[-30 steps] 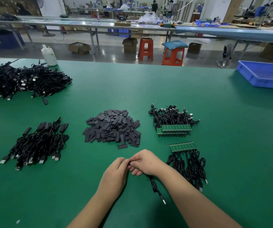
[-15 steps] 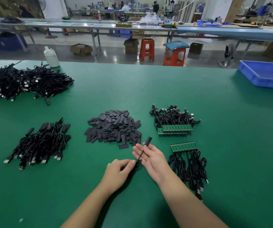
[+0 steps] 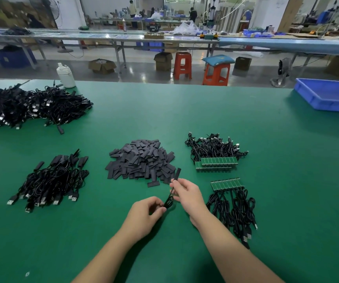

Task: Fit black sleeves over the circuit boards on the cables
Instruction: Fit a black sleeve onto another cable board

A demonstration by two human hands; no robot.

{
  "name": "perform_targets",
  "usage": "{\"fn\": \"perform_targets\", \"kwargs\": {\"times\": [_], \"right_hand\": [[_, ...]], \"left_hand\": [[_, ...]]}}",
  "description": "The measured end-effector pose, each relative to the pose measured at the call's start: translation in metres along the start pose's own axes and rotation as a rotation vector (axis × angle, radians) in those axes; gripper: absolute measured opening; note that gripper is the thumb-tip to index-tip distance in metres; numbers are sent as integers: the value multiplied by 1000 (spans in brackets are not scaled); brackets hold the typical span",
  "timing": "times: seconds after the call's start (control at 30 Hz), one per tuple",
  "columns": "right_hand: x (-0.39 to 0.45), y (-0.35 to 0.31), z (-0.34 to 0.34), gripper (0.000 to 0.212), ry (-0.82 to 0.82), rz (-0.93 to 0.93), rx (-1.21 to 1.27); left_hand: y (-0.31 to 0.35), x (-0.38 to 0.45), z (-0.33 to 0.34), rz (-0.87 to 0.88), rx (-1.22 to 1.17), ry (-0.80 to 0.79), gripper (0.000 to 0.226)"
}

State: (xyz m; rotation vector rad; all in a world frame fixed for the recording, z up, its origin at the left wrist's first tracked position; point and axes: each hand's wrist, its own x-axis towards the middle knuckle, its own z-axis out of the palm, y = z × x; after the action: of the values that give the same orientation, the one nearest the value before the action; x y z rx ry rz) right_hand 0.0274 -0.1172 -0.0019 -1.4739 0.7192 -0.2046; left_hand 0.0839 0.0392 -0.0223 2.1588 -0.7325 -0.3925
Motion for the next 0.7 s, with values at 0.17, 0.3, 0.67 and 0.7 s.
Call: {"fn": "perform_targets", "kwargs": {"times": [0.17,0.3,0.67,0.7], "right_hand": [[4,24,0,50,3,-229,-799],[5,50,3,85,-184,-273,-1206],[13,51,0,85,-326,-202,-1410],[13,51,0,85,-331,-199,-1415]], "left_hand": [[-18,20,-46,-22,291,204,8],[-48,40,-107,-115,445,437,12],[-123,54,-187,-518,725,464,21],[-122,55,-186,-483,782,482,23]]}}
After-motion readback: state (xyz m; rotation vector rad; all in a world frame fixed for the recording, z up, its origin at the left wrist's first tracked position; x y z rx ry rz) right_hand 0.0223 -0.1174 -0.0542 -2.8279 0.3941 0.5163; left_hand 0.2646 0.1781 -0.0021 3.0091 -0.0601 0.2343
